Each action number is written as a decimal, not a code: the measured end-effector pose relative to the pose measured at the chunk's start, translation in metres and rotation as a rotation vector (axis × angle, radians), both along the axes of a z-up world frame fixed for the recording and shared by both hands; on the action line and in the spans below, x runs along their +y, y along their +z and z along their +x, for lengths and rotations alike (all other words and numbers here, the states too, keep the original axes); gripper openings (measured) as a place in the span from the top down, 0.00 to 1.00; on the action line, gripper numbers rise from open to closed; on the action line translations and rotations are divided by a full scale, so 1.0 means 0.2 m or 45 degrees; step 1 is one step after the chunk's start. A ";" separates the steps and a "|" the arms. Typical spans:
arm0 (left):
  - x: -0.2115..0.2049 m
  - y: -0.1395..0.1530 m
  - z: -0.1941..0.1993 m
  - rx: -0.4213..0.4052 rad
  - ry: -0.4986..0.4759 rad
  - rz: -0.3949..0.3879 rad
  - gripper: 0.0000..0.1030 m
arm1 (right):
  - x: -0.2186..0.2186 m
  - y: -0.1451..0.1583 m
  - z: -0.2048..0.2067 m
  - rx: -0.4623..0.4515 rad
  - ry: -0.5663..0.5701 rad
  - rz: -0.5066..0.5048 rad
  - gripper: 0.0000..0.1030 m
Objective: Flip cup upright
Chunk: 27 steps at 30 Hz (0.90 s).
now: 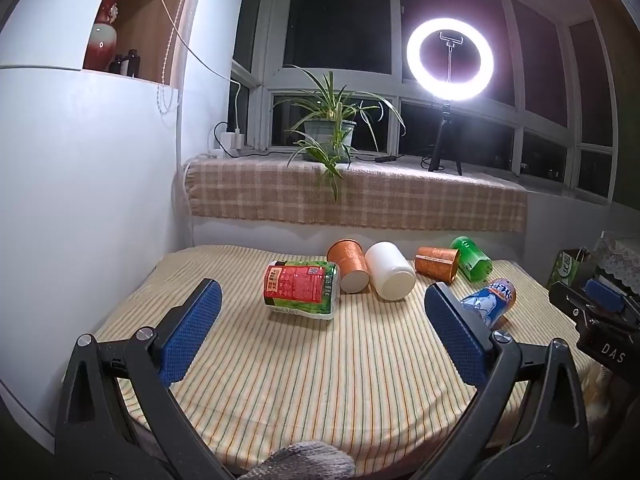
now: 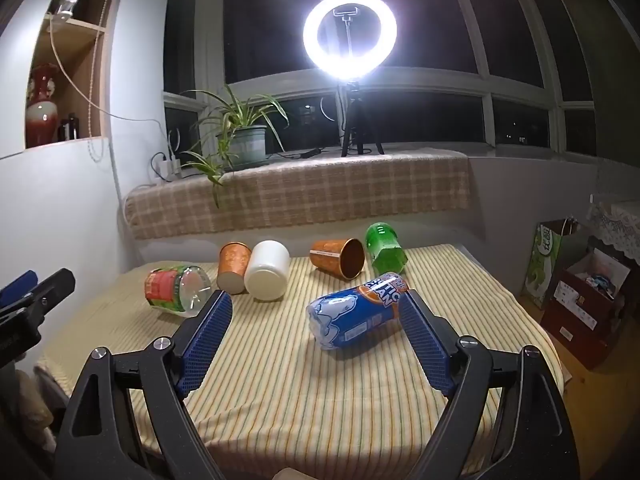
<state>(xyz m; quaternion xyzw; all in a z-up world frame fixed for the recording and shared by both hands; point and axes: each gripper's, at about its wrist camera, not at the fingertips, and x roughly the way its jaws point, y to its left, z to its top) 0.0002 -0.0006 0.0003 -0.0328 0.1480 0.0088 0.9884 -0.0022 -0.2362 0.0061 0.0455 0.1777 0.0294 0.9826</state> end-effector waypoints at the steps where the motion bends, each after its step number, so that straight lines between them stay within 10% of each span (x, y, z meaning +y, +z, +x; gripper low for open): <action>1: 0.00 0.02 0.01 -0.002 0.002 0.003 0.00 | 0.00 0.00 0.00 0.000 0.001 0.002 0.17; 27: 0.03 0.09 -0.02 -0.018 0.003 0.007 0.00 | -0.04 -0.01 0.01 0.008 -0.027 0.032 0.17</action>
